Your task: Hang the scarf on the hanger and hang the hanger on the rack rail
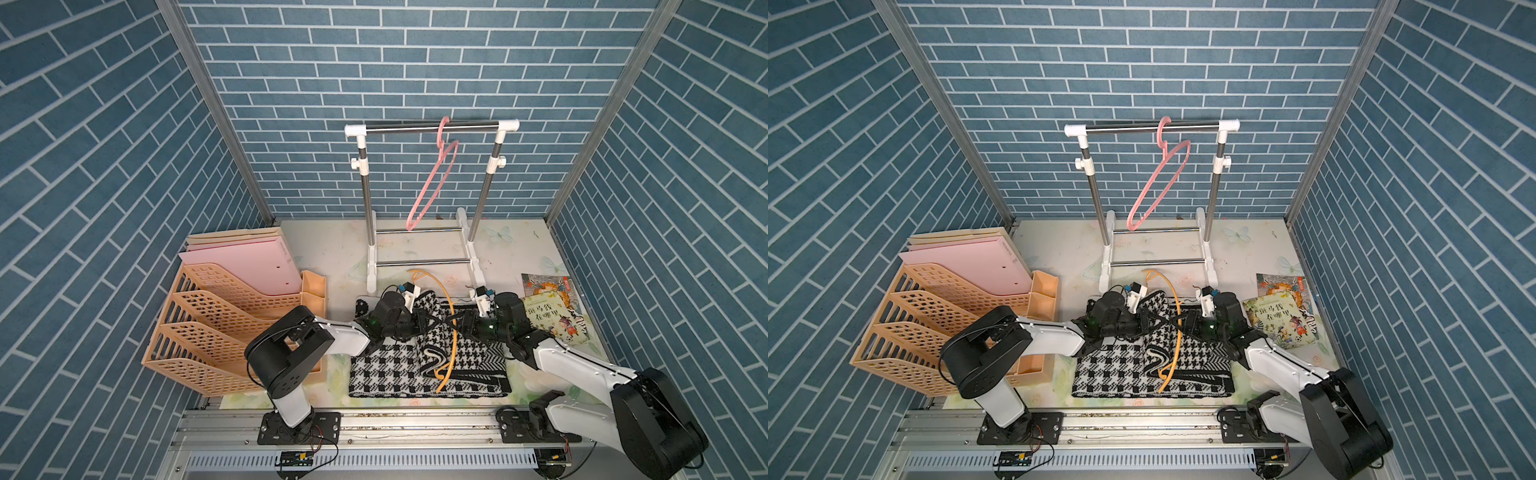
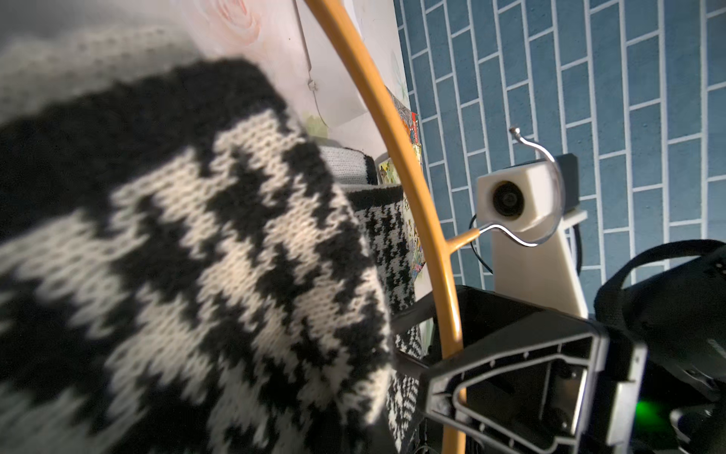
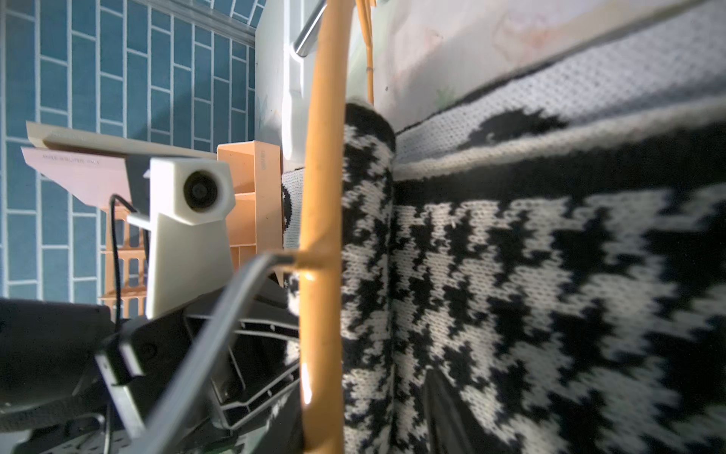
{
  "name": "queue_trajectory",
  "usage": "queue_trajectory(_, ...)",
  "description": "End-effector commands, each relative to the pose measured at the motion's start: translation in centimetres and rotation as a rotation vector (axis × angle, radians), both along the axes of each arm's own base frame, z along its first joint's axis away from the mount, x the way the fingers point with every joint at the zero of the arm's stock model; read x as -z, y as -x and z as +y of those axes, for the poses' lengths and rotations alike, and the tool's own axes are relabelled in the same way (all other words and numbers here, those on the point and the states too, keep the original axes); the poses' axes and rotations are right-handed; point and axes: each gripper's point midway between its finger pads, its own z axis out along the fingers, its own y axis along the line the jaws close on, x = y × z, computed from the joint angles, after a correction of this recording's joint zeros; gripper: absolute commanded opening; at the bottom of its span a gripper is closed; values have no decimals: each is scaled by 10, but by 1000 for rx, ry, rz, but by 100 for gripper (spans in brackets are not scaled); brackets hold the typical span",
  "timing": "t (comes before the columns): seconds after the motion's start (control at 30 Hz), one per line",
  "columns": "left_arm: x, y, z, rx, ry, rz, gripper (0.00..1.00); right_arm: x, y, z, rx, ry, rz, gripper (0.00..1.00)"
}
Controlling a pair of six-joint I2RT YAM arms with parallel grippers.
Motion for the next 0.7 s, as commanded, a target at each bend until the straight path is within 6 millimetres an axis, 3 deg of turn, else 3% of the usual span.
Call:
queue_trajectory(0.0,3,-4,-5,8,-30,-21,0,16,8,-5,-31,72,15,35)
queue_trajectory(0.27,7,-7,-15,19,-69,-31,0,7,15,-4,-40,42,17,0)
queue_trajectory(0.4,4,-9,-23,24,-66,-39,0,-7,21,-3,-34,-5,21,0)
queue_trajectory(0.67,-3,-19,-40,32,-102,-85,0,-10,36,-2,-58,-30,59,0)
